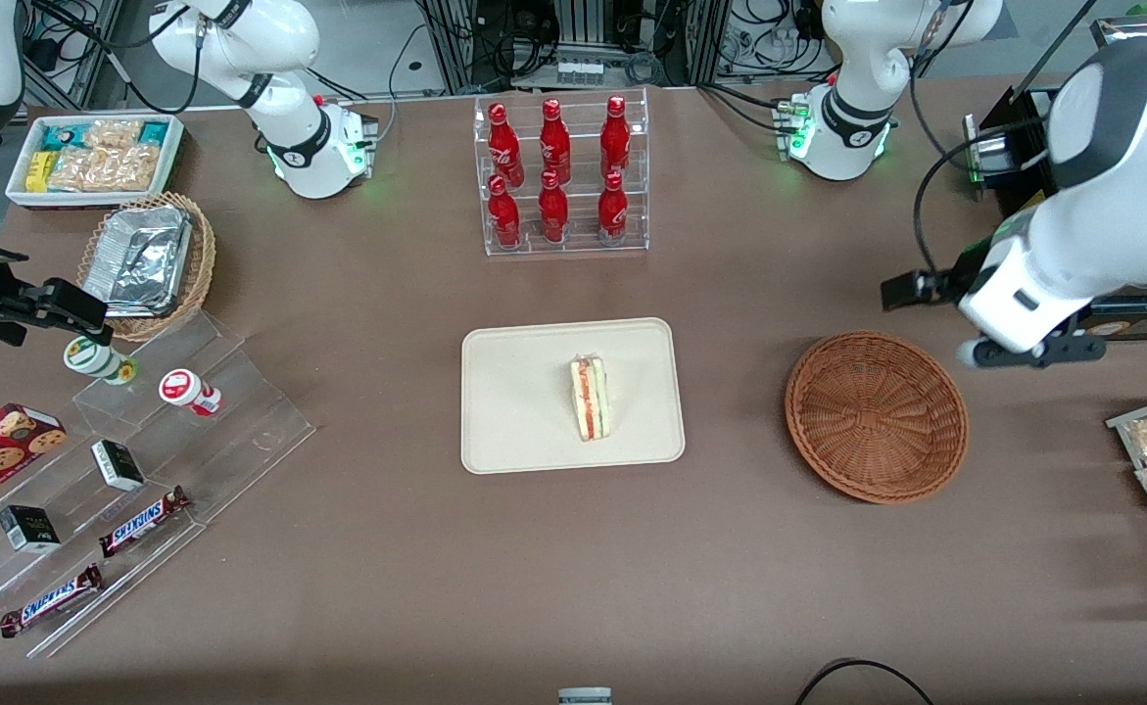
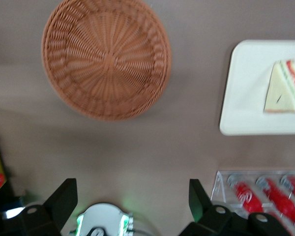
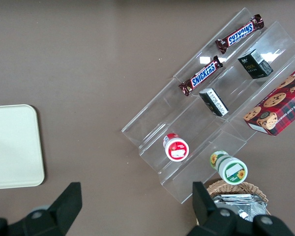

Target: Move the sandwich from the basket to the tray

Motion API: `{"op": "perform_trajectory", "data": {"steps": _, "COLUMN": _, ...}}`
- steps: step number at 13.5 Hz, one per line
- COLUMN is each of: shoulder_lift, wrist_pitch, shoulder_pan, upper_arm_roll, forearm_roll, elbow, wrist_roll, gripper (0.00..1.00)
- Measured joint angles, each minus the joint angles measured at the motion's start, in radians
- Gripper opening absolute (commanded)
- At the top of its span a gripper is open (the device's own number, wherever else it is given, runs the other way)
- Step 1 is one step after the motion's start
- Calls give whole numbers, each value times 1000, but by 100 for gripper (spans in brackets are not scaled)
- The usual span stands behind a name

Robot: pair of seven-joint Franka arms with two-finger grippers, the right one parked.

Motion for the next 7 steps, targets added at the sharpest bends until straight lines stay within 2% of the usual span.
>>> {"op": "perform_trajectory", "data": {"steps": 7, "shoulder_lift": -85, "wrist_pitch": -147, "shoulder_pan": 98, "upper_arm_roll": -8, "forearm_roll": 0, "elbow": 25, "wrist_roll": 33, "gripper": 100}}
